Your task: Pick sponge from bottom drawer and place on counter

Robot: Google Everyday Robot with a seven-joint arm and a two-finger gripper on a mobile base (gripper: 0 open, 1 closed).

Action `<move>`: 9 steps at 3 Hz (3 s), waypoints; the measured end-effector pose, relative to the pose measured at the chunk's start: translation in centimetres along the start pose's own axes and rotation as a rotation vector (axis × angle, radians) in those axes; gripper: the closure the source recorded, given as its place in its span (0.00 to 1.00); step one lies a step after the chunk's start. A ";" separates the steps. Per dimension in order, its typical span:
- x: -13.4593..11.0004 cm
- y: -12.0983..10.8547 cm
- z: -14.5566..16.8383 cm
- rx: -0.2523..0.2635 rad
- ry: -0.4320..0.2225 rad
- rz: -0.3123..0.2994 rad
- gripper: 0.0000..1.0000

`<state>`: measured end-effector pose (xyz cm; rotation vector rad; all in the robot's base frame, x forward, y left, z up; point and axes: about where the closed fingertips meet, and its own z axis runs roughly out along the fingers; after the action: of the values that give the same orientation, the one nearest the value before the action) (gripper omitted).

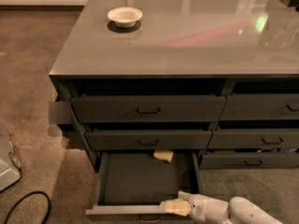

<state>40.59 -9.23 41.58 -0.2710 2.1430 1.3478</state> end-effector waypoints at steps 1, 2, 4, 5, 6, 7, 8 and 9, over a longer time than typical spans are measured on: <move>-1.6 -3.6 4.7 -0.015 -0.087 -0.011 0.00; -3.1 -6.1 7.6 0.044 -0.202 0.027 0.00; -3.2 -7.8 7.9 0.111 -0.216 0.042 0.00; -3.2 -7.7 8.0 0.119 -0.233 0.037 0.00; -4.5 -9.5 8.1 0.133 -0.273 -0.025 0.00; -6.8 -13.4 7.8 0.190 -0.263 -0.129 0.00; -8.3 -18.0 7.2 0.290 -0.223 -0.230 0.00; -9.1 -22.2 6.3 0.394 -0.213 -0.286 0.00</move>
Offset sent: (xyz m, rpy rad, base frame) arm 0.1339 0.0284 -0.0896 0.0200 -0.0718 -0.4389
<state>60.52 -15.28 28.03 -0.2497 2.0432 0.7404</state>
